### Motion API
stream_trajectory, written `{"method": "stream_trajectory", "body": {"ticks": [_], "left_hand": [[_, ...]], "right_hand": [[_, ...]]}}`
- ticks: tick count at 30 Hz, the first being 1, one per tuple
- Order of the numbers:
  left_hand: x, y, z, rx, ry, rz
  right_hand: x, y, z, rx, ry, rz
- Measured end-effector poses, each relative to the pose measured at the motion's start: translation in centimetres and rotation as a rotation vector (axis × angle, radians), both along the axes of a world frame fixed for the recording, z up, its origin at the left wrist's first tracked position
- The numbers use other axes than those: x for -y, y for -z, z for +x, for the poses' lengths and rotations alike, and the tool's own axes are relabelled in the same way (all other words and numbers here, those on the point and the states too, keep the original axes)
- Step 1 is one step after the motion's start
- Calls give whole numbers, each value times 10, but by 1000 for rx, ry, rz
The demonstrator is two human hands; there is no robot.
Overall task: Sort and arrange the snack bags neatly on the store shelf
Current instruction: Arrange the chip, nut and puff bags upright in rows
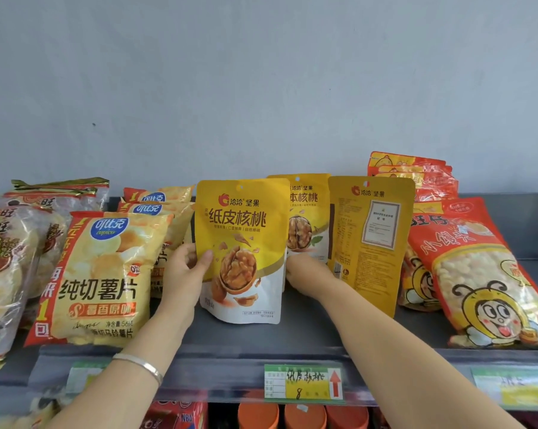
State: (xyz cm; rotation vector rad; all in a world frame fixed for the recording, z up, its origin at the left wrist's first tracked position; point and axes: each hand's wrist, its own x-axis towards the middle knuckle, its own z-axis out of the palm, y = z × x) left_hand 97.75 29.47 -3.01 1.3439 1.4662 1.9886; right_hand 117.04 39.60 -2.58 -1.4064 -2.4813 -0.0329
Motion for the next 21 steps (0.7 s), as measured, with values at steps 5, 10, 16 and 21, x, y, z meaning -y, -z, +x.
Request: {"method": "stream_trajectory", "body": {"ticks": [5,10,16,21], "left_hand": [[2,0,1,-104,-155,-4],[7,-1,7,-237,-301,6],[7,-3,10,-150,-239,-24],[22,-10,21,-226,-247,80]], "right_hand": [[8,-8,3,-183,62,191],[28,-28,7,-599,109,317],[45,-47,11,-827,129,384],[54,-57,16,-875,145,396]]}}
